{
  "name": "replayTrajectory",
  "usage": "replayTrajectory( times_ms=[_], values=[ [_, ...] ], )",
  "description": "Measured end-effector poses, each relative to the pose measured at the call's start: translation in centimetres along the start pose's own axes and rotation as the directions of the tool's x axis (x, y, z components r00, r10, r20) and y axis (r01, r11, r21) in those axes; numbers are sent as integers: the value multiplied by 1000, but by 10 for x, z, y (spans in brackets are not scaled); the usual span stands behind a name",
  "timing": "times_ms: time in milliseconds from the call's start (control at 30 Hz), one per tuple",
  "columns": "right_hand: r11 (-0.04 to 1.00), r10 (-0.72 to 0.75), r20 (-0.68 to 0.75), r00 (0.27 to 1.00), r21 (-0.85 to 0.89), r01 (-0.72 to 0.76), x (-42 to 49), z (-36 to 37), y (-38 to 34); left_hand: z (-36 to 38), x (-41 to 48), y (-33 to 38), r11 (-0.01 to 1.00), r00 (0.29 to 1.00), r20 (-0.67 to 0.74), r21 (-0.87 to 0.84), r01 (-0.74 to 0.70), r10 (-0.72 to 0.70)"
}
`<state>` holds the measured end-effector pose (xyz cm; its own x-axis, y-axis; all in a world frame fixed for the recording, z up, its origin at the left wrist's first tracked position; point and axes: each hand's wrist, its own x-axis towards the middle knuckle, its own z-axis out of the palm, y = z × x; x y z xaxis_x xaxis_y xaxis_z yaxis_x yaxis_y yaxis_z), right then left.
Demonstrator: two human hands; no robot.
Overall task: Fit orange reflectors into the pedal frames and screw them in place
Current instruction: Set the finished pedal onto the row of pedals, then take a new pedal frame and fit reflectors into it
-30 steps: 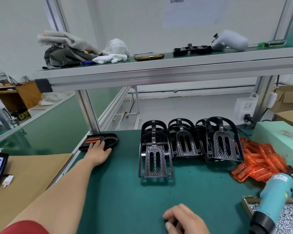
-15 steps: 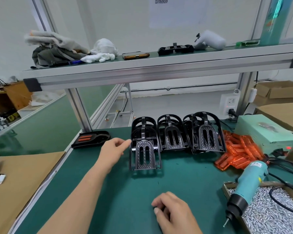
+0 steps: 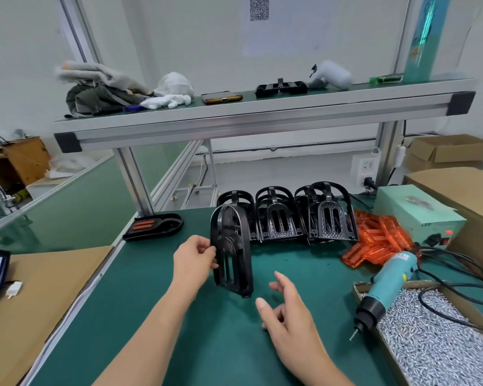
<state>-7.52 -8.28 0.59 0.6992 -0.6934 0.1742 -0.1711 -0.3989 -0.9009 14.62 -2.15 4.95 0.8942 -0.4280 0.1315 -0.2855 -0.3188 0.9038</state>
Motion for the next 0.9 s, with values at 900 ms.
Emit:
replayTrajectory(
  times_ms=[900],
  values=[
    [897, -151, -72, 986, -428, 107, -12, -3, -16, -46, -87, -24, 857, 920, 302, -374, 355, -249]
  ],
)
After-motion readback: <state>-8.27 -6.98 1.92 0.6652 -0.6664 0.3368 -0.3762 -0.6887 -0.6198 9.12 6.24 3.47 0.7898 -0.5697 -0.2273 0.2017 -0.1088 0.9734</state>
